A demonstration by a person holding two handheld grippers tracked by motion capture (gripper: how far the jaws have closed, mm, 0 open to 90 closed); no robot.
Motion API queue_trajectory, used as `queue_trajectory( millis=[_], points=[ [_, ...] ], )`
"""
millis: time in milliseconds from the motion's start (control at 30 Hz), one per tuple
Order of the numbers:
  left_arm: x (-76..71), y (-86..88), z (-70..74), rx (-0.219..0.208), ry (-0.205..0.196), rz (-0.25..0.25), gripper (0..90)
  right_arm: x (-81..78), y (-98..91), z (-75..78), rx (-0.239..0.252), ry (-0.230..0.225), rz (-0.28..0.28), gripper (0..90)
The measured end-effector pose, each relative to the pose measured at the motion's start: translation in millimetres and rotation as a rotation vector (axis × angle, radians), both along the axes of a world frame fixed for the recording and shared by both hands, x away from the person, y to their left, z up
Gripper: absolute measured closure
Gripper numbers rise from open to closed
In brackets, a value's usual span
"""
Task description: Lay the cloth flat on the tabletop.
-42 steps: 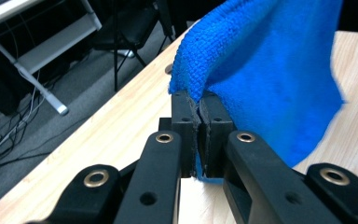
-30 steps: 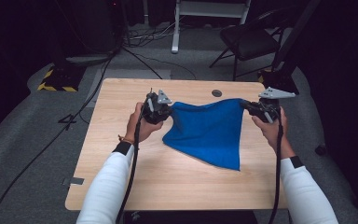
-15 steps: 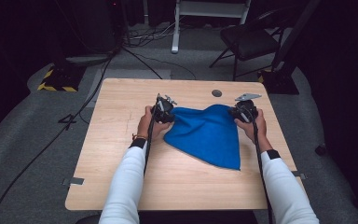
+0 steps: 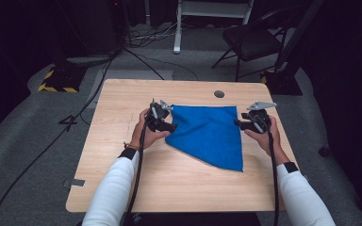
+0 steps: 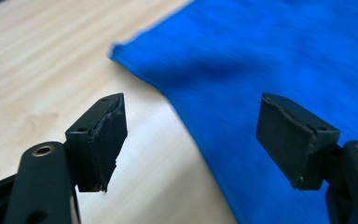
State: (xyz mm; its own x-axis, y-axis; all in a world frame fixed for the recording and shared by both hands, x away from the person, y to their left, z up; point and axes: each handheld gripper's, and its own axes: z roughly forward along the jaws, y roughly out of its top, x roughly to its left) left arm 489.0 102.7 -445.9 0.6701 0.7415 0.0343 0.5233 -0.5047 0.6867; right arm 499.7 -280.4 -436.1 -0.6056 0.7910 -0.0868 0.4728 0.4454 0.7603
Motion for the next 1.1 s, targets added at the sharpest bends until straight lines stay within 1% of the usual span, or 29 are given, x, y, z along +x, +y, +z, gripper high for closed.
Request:
queue_trajectory(
  millis=[67, 100, 167, 233, 267, 300, 333, 400, 433, 467, 500, 533, 567, 600, 633, 667, 700, 733, 800, 833, 867, 900, 933, 967, 1067, 1100],
  points=[
    [-11.0, 3.3, -1.3, -0.006, 0.010, -0.031, 24.9, -11.5, -6.0, 0.8, 0.028, 0.011, 0.031, 47.0],
    [-16.3, 4.2, -2.4, -0.007, 0.008, -0.041, 24.9, -18.2, -8.2, 0.4, 0.044, 0.011, 0.054, 47.0],
    [-26.3, 5.3, -6.7, -0.008, 0.021, -0.065, 25.2, -33.4, -10.4, -2.8, 0.038, 0.021, 0.096, 47.0],
    [-30.6, 5.0, -11.2, -0.009, 0.034, -0.079, 25.9, -45.9, -10.3, -7.5, 0.026, 0.039, 0.129, 46.6],
    [-33.2, 4.0, -15.4, 0.007, 0.045, -0.090, 26.7, -50.7, -10.1, -9.2, 0.023, 0.043, 0.142, 46.6],
    [-34.3, 3.0, -18.0, 0.017, 0.049, -0.095, 26.9, -57.9, -9.7, -12.4, 0.023, 0.055, 0.163, 46.6],
    [-35.1, 2.1, -20.4, 0.025, 0.059, -0.103, 27.3, -61.9, -9.0, -14.5, 0.021, 0.066, 0.179, 46.4],
    [-34.3, 1.8, -23.4, 0.008, 0.088, -0.115, 31.7, -72.9, -6.0, -19.8, -0.004, 0.077, 0.217, 46.4],
    [-34.0, 1.5, -24.6, -0.007, 0.096, -0.121, 32.4, -77.6, -5.1, -21.9, 0.000, 0.086, 0.237, 46.4],
    [-34.1, 1.5, -24.9, -0.012, 0.101, -0.125, 33.5, -83.1, -3.8, -24.3, 0.006, 0.102, 0.261, 46.5],
    [-34.4, 1.8, -26.0, -0.023, 0.109, -0.140, 34.8, -86.4, -2.8, -25.9, 0.006, 0.105, 0.272, 46.5],
    [-34.5, 2.1, -26.4, -0.024, 0.116, -0.148, 35.6, -91.3, -1.3, -28.2, 0.001, 0.113, 0.295, 46.5],
    [-35.5, 1.6, -28.9, -0.031, 0.118, -0.150, 36.8, -94.1, -0.3, -29.7, -0.001, 0.120, 0.306, 46.6],
    [-35.8, 1.5, -29.9, -0.026, 0.126, -0.157, 40.8, -97.8, 1.4, -32.0, -0.017, 0.124, 0.320, 46.9],
    [-36.2, 1.5, -31.4, -0.017, 0.131, -0.167, 42.6, -99.8, 2.3, -33.3, -0.027, 0.125, 0.328, 47.1],
    [-37.2, 1.5, -32.4, -0.009, 0.129, -0.181, 46.5, -101.6, 2.9, -34.8, -0.031, 0.127, 0.333, 47.4],
    [-38.9, 1.3, -33.1, -0.002, 0.121, -0.198, 53.4, -102.8, 3.2, -36.2, -0.031, 0.133, 0.332, 47.9],
    [-39.7, 0.9, -33.4, 0.004, 0.117, -0.205, 59.7, -103.2, 3.1, -37.9, -0.045, 0.135, 0.331, 48.7],
    [-42.0, -0.7, -34.6, 0.023, 0.120, -0.221, 68.7, -102.3, 1.9, -40.0, -0.052, 0.140, 0.321, 49.1],
    [-42.6, -0.9, -35.1, 0.025, 0.115, -0.226, 75.1, -101.4, 0.5, -41.4, -0.048, 0.148, 0.318, 49.5],
    [-43.6, -0.6, -35.1, 0.030, 0.118, -0.229, 77.7, -101.1, 0.0, -42.1, -0.051, 0.152, 0.312, 49.6],
    [-44.8, -0.3, -35.2, 0.029, 0.114, -0.233, 81.7, -100.5, -0.7, -43.1, -0.058, 0.148, 0.306, 49.9],
    [-46.5, 0.2, -34.9, 0.025, 0.115, -0.239, 86.3, -100.2, -1.4, -44.1, -0.057, 0.154, 0.303, 50.1],
    [-48.5, 0.9, -34.3, 0.022, 0.116, -0.253, 88.9, -100.0, -2.2, -45.3, -0.060, 0.155, 0.300, 50.6],
    [-56.7, 1.7, -31.9, 0.032, 0.115, -0.281, 89.7, -100.7, -5.4, -48.4, -0.067, 0.163, 0.296, 53.0],
    [-60.2, 2.1, -31.7, 0.028, 0.112, -0.285, 89.7, -101.6, -6.5, -49.5, -0.067, 0.167, 0.295, 53.4]
  ],
)
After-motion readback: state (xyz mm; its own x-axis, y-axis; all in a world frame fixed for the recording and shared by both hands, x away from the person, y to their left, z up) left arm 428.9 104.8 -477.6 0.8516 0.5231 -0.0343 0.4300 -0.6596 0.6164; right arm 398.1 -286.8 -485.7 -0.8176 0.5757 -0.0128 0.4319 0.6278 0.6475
